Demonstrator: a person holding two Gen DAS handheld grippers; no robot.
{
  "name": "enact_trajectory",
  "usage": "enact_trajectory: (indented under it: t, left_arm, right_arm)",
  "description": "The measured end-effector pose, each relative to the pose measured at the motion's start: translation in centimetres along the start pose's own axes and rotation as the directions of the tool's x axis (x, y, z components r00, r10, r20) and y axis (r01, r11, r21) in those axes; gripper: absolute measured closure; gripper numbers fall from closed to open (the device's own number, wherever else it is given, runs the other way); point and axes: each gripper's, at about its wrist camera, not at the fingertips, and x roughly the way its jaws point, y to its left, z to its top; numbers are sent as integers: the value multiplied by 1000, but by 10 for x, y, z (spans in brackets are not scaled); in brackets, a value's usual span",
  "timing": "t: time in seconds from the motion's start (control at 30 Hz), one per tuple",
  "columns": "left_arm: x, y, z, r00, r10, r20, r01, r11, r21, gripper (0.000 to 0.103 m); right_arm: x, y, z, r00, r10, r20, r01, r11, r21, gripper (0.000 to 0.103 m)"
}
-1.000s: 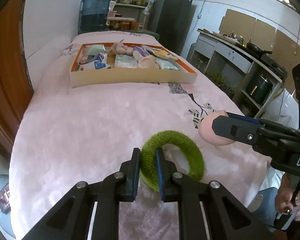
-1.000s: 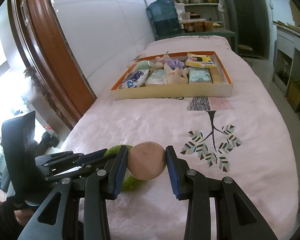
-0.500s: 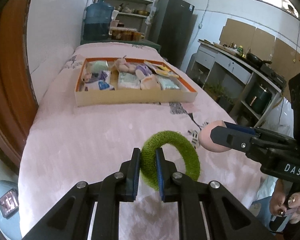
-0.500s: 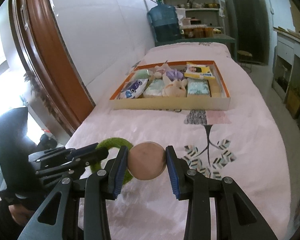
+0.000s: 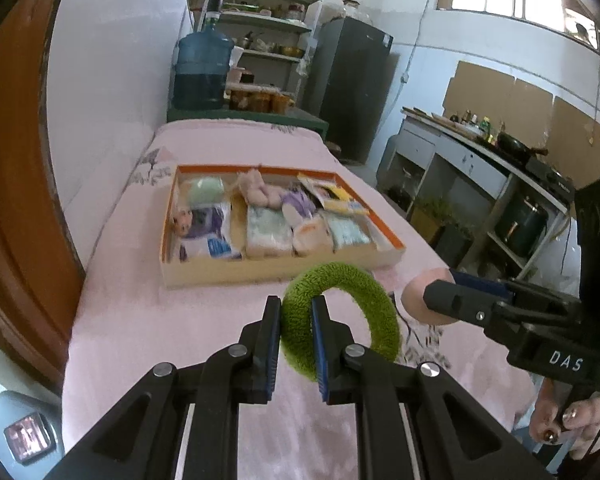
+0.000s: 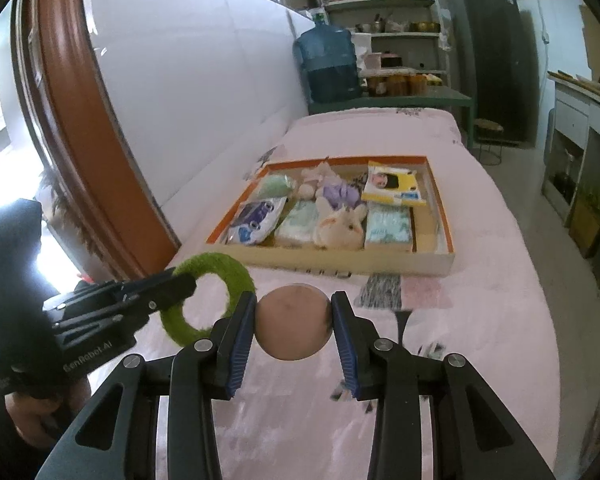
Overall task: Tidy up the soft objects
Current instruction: 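Carry the green ring and the pink ball over the box lid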
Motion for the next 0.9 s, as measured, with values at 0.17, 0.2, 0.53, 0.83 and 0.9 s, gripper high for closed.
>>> enact_trajectory:
  t: [0.17, 0.2, 0.53, 0.83, 0.9]
  left_arm:
    - [9, 8, 22, 1000, 18, 24, -18, 1000, -9, 87]
    - [11, 9, 27, 999, 23, 27, -22, 1000, -10, 87]
    - [40, 20, 63, 997, 61, 39, -61, 998, -4, 87]
    - [72, 33, 89, 996, 81, 30, -81, 997, -3, 87]
    - [79, 35, 94, 996, 87, 29, -86, 996, -3, 87]
  right_arm:
    - [8, -8, 19, 1000, -2, 16, 2, 1000, 3, 64]
    - [11, -9, 24, 1000, -3, 20, 3, 1000, 3, 64]
    - [36, -28, 64, 999, -8, 39, 8, 1000, -4, 64]
    - [67, -39, 96, 999, -16, 36, 17, 999, -36, 64]
    - [73, -42, 101, 999, -16, 35, 17, 999, -40, 64]
